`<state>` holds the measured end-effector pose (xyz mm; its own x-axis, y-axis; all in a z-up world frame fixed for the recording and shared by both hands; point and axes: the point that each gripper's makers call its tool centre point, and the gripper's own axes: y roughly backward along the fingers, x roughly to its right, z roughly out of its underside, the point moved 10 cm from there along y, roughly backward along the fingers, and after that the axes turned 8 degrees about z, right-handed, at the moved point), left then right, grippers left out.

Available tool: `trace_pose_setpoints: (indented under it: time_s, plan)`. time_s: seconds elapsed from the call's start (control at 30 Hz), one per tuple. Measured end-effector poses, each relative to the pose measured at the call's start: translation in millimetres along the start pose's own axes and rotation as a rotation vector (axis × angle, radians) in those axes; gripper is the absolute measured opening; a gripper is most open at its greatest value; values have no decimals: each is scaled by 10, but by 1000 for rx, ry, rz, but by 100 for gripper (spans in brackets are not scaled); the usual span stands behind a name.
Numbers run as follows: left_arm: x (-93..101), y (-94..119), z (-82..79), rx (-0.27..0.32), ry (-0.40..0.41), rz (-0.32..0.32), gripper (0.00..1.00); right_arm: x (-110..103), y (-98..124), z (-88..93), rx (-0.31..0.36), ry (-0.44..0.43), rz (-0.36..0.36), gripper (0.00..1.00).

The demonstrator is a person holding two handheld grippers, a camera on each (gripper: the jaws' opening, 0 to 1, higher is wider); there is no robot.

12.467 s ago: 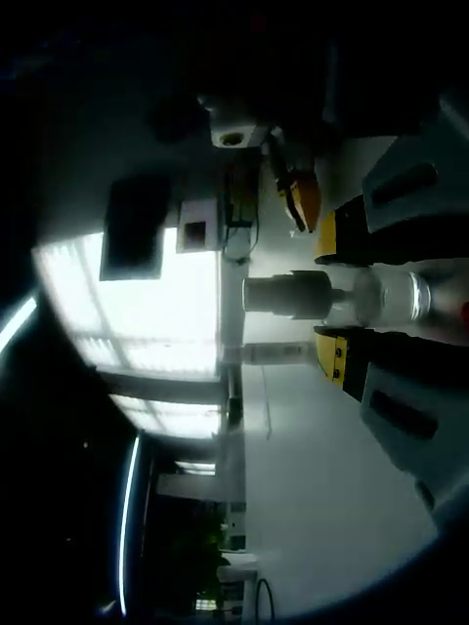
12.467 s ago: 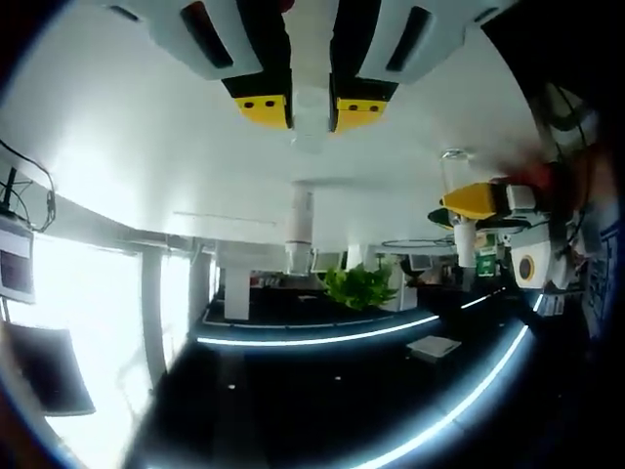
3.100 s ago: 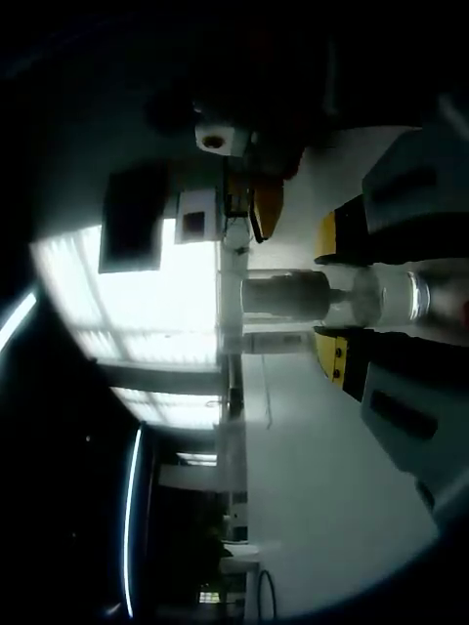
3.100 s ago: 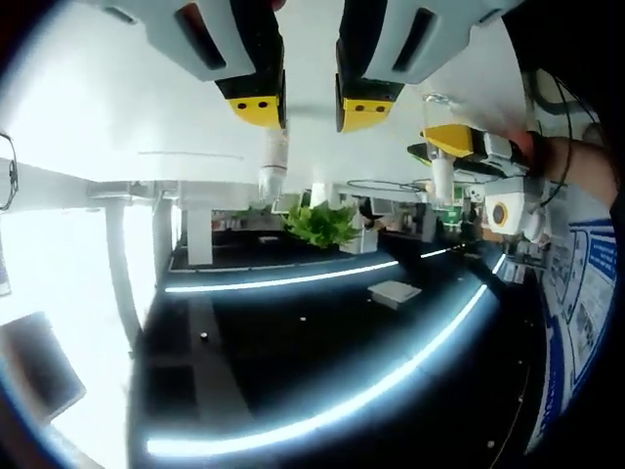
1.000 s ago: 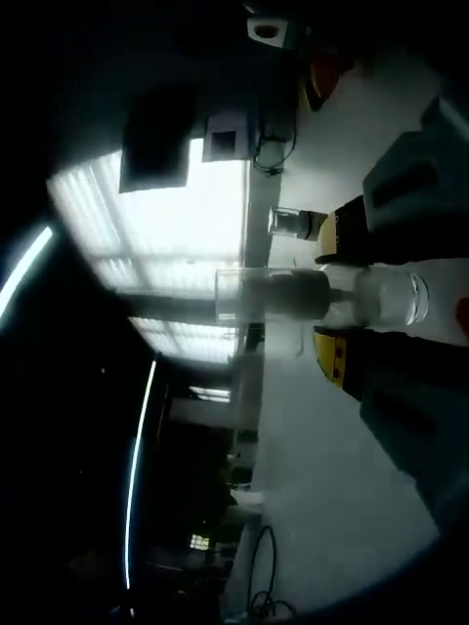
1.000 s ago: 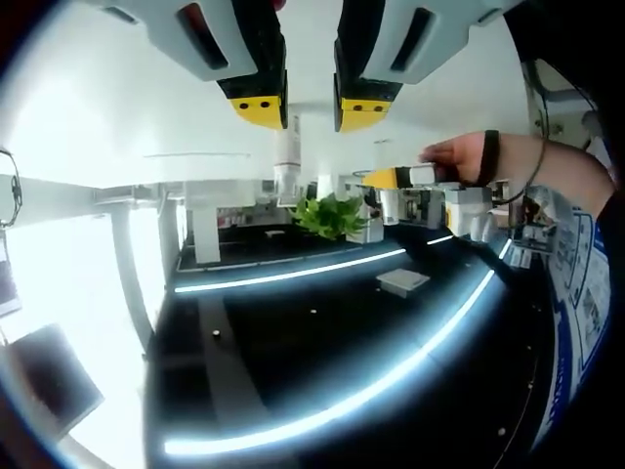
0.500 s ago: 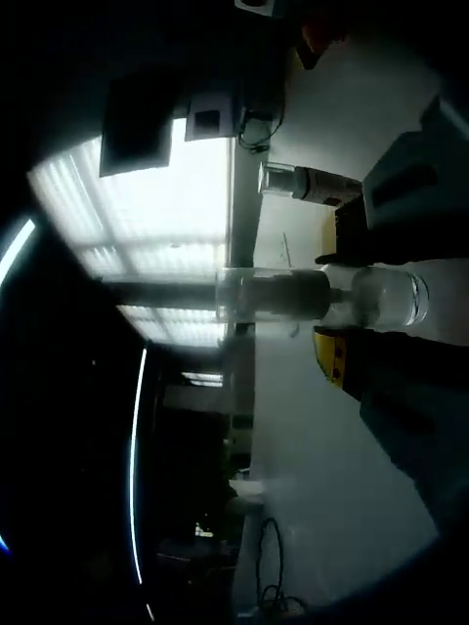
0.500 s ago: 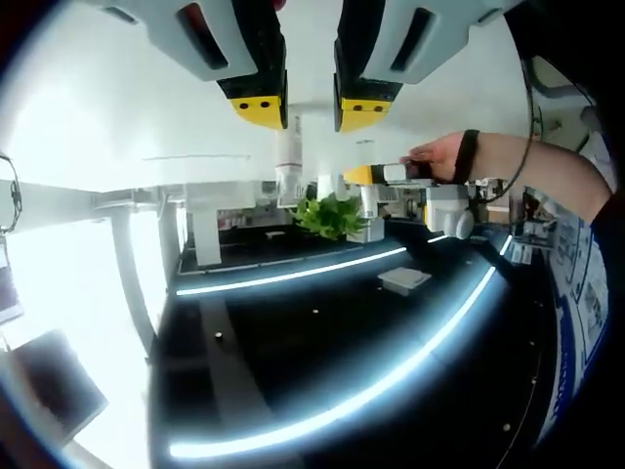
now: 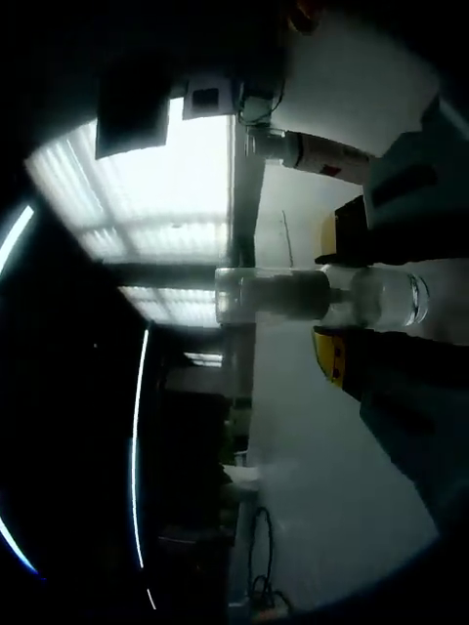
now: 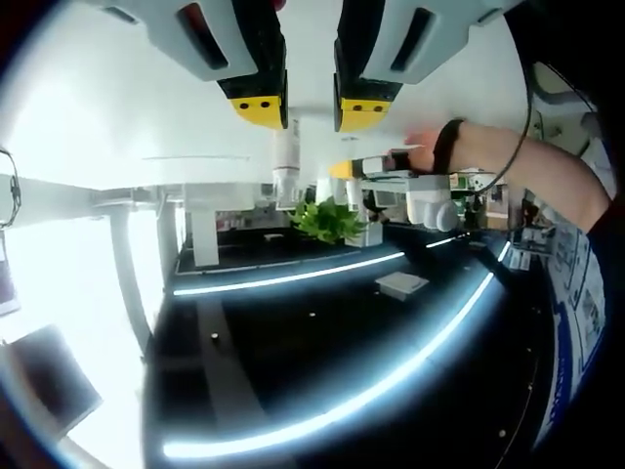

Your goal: Clamp pump bottle remove cover press pump head put on cover

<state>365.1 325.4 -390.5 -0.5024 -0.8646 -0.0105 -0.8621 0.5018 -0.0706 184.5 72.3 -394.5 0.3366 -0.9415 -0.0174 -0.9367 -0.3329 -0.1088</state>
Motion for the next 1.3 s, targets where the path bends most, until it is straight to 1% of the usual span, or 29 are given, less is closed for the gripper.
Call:
trace_pose_setpoints:
  time_s: [0.07,0.13,0.2,0.23,0.3,0.33,0.37,0.43,0.5,0.6,0.63,0.73,0.8,0.83,0.93,1.0,1.03,1.13,1.2,1.3]
  plan:
    - [49,-10,11,-2,16,12,16,4,-1,0,2,3,1,13]
    - [73,2,-3,-16,-19,20,16,9,4,-3,6,1,6,13]
    - [125,10,20,-34,-50,33,16,6,8,-2,6,1,4,13]
    - [139,16,32,-46,-78,33,16,6,7,-1,5,1,2,13]
    - [147,22,29,-44,-75,32,16,11,1,2,2,1,-1,13]
    - [69,-1,48,-41,-64,30,16,11,3,4,2,1,-1,13]
    - [105,13,41,-42,-64,33,16,11,6,4,3,1,0,13]
    - [127,34,65,-63,-104,38,16,14,17,4,4,-3,4,13]
    - [143,39,67,-62,-102,45,16,19,17,2,7,-7,7,13]
    - [109,29,80,-55,-74,46,16,20,13,6,4,-4,4,13]
    - [132,51,71,-53,-62,48,16,17,14,7,3,-2,3,13]
    - [120,65,64,-57,-28,40,16,13,12,9,2,2,1,13]
    - [125,71,59,-60,-54,44,17,13,11,10,1,2,1,13]
    - [109,47,67,-60,-63,55,17,15,10,11,1,4,3,13]
    - [115,18,81,-64,-67,77,17,10,10,10,0,10,3,13]
    - [147,46,70,-69,-69,86,17,10,9,9,0,12,2,13]
    - [123,29,77,-71,-70,90,17,11,8,9,0,11,2,13]
    - [79,1,92,-82,-61,94,18,10,7,10,0,11,1,13]
    - [110,10,98,-84,-58,101,19,9,7,10,2,9,2,13]
    - [133,33,69,-71,-33,117,21,10,8,10,2,6,1,13]
